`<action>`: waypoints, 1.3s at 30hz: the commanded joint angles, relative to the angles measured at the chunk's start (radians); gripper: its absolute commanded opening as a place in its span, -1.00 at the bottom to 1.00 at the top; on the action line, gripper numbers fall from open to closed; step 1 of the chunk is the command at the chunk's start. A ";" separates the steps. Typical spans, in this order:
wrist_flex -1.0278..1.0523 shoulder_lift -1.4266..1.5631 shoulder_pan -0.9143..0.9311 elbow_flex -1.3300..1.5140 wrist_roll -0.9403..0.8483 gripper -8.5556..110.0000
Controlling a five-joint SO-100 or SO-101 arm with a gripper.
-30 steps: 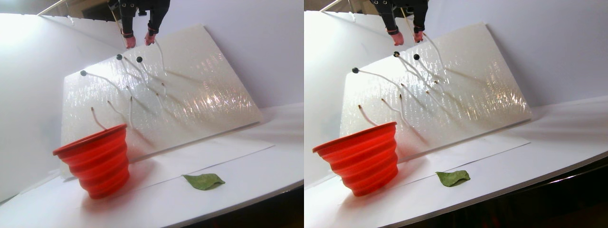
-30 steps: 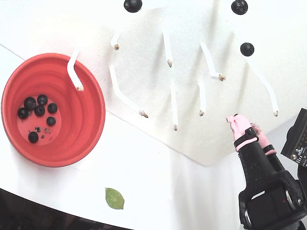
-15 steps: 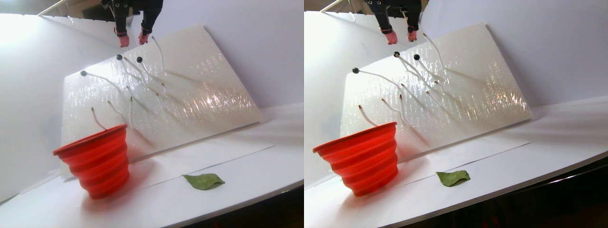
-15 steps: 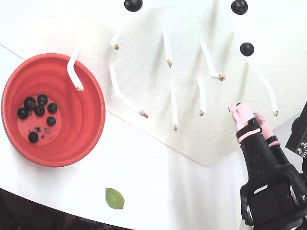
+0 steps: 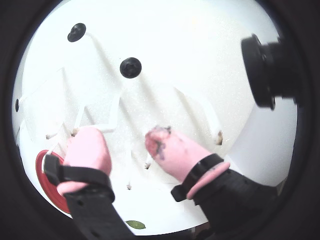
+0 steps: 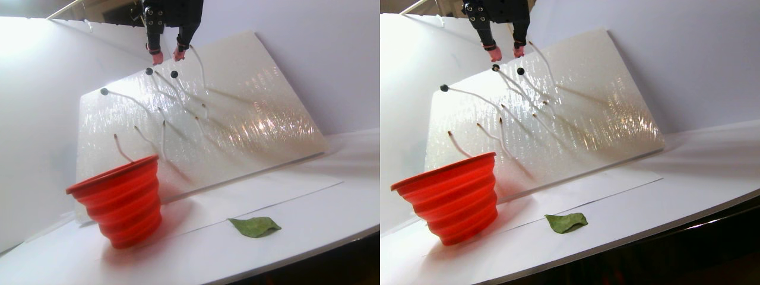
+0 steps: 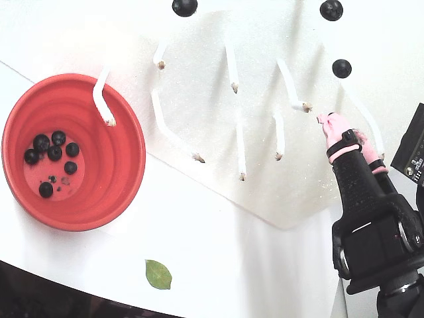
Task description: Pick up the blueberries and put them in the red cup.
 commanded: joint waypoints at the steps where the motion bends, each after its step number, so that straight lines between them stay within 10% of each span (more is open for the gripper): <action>1: -0.046 -0.021 -0.031 -0.137 -0.009 -0.56; 39: -0.210 -0.348 -0.026 -0.368 -0.084 -0.55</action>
